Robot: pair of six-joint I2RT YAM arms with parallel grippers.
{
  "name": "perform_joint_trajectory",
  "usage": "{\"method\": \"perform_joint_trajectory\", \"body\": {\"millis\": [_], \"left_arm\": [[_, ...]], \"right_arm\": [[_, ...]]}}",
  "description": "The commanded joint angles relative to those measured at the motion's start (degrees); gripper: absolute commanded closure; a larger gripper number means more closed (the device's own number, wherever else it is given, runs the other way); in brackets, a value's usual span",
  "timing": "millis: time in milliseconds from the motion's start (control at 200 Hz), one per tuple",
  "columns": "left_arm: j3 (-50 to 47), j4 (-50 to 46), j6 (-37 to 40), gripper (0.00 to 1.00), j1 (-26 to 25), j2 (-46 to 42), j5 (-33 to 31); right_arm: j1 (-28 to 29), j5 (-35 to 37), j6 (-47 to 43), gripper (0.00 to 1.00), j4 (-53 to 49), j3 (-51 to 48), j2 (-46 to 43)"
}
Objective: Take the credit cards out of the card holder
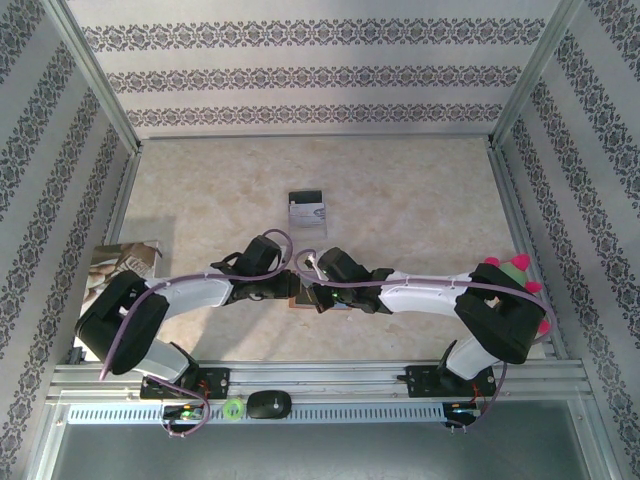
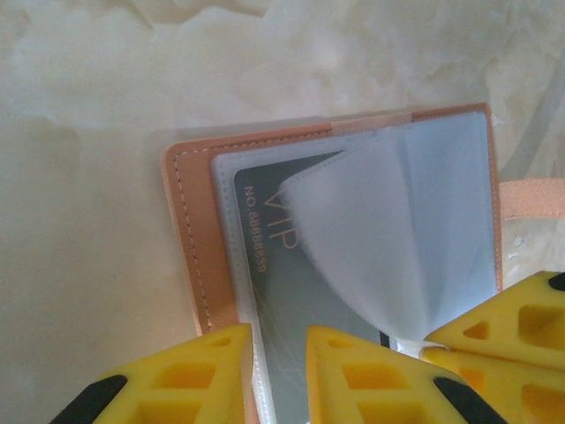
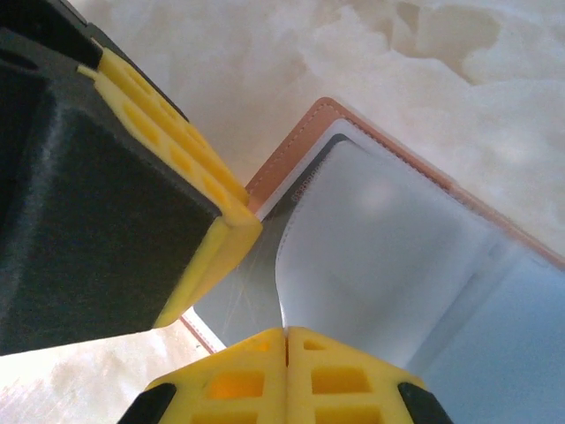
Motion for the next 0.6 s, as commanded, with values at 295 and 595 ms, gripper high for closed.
{"method": "perform_joint_trajectory", "body": {"millis": [295, 595], "left_arm": [[2.9, -2.8, 0.8, 0.88, -1.4, 5.4, 1.4], [3.2, -3.6, 0.3, 0.97, -1.3, 7.5, 2.5]], "right_arm": [[-0.6, 3.2, 3.1, 1.0, 0.3, -1.2, -1.3], [-0.6, 9.8, 5.6, 1.0, -2.3, -4.2, -5.8]]}}
